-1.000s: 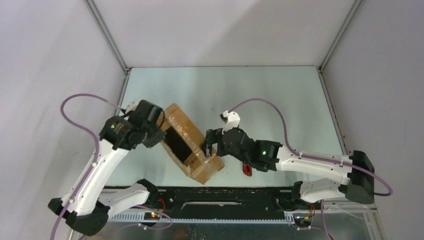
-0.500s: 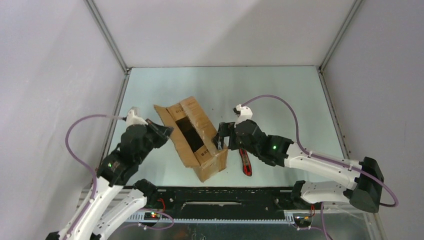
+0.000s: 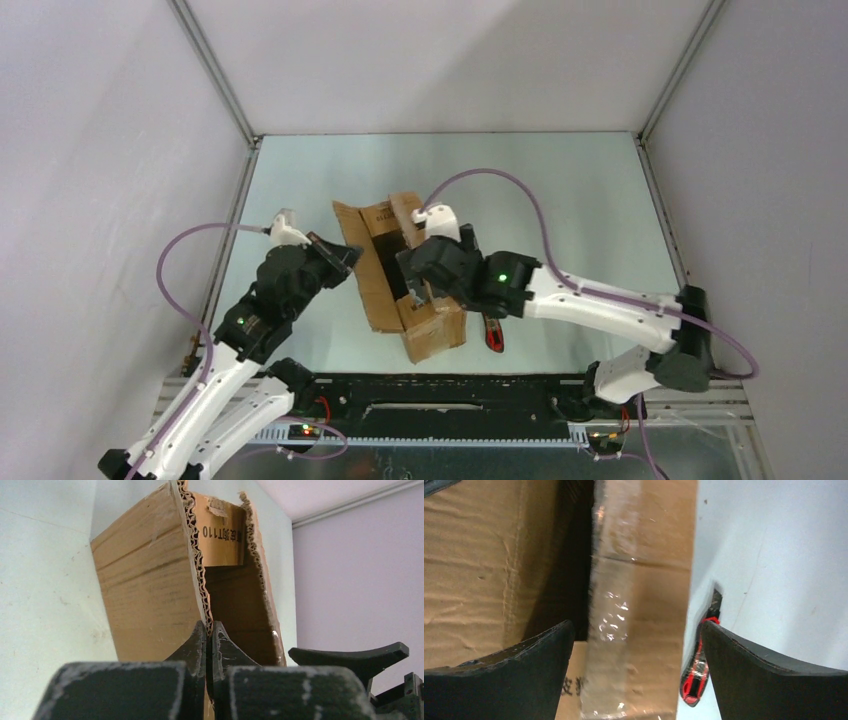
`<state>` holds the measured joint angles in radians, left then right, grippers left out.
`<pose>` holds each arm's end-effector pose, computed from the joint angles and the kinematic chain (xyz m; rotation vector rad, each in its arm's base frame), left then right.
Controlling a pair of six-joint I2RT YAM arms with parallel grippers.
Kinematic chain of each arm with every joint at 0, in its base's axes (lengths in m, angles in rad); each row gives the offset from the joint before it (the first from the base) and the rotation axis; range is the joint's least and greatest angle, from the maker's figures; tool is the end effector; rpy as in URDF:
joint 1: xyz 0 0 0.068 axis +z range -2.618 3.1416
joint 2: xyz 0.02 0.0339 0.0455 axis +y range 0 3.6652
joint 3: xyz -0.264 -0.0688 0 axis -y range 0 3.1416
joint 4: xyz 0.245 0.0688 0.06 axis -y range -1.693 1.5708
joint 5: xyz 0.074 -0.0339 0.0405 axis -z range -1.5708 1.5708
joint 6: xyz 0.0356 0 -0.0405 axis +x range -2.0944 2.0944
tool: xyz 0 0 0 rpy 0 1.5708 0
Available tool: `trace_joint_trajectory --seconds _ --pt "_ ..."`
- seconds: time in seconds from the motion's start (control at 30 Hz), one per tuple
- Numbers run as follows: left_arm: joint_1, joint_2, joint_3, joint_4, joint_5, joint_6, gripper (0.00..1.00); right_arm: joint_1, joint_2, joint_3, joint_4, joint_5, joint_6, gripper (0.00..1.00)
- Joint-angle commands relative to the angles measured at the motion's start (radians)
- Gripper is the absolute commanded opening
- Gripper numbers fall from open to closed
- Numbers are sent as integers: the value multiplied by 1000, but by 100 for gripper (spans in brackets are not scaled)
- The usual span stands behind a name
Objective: Unpack the express box
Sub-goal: Open the express box at the center of the board.
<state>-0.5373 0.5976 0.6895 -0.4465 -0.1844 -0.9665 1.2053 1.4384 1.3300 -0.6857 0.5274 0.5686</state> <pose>0.1257 -0.0673 0.3064 -0.5531 1.9318 -0.8180 0.1270 0.2818 0.3336 -0.4665 2.2066 0.3286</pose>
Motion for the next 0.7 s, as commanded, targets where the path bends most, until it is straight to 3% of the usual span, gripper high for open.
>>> trace_joint_trajectory --seconds 0.0,0.17,0.33,0.47,0.6,0.67 --pt "-10 48 52 -78 85 67 0 49 121 151 -180 157 -77 100" --pt "-10 61 70 -98 78 73 0 61 242 263 -320 234 -72 99" --pt "-10 69 100 -148 19 121 0 47 224 302 -402 254 -42 86" --pt "-10 69 119 -155 -7 192 0 -26 107 242 -326 127 -64 48" --pt "-10 86 153 -150 -4 257 0 -141 -48 96 -114 -203 -89 10" --pt "-10 91 170 -130 -9 275 0 -219 -123 -6 9 -403 -45 0"
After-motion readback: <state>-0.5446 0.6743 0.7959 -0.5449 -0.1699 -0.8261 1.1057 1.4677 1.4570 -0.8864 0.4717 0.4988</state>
